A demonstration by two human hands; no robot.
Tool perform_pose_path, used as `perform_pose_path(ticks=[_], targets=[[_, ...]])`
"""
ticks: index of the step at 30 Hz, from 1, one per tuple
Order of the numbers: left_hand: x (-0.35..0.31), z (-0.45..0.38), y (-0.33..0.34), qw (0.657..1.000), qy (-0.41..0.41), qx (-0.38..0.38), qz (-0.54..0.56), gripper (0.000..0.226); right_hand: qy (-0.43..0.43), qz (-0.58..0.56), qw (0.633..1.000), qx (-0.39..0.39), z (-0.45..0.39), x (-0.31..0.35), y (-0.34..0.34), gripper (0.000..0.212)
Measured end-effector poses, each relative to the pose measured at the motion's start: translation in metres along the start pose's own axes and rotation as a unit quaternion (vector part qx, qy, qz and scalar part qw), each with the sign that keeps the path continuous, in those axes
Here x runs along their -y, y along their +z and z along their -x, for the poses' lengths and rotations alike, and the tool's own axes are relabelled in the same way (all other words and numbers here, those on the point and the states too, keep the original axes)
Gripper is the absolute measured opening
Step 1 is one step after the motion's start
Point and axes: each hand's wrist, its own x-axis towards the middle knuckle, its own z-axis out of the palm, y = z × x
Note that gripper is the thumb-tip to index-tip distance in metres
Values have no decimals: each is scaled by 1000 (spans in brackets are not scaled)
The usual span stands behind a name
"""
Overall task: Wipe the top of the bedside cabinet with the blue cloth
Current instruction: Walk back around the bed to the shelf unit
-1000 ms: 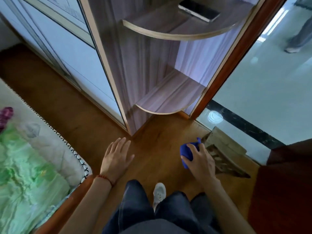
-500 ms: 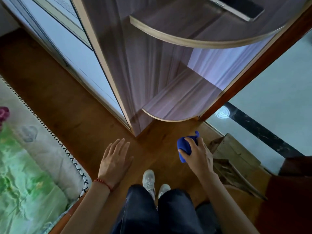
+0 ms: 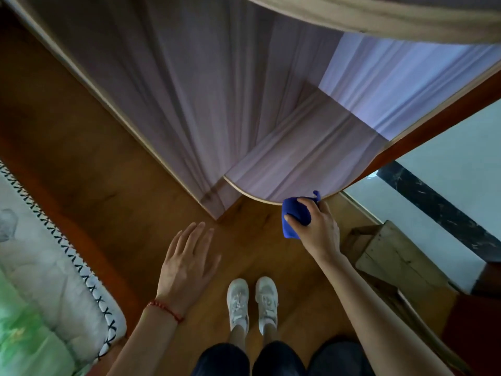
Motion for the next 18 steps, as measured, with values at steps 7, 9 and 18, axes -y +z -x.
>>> perform_pose_path(ticks=[7,9,18], targets=[[12,-22,21,999,-18,-30,6,61,41,-83,996,15,-87,-6,48,40],[15,-25,24,999,-23,-40,8,58,41,-85,995,29,-107,-8,61,39],[21,-24,37,999,-17,-45,10,63,46,-61,993,93,-141,-32,91,43]])
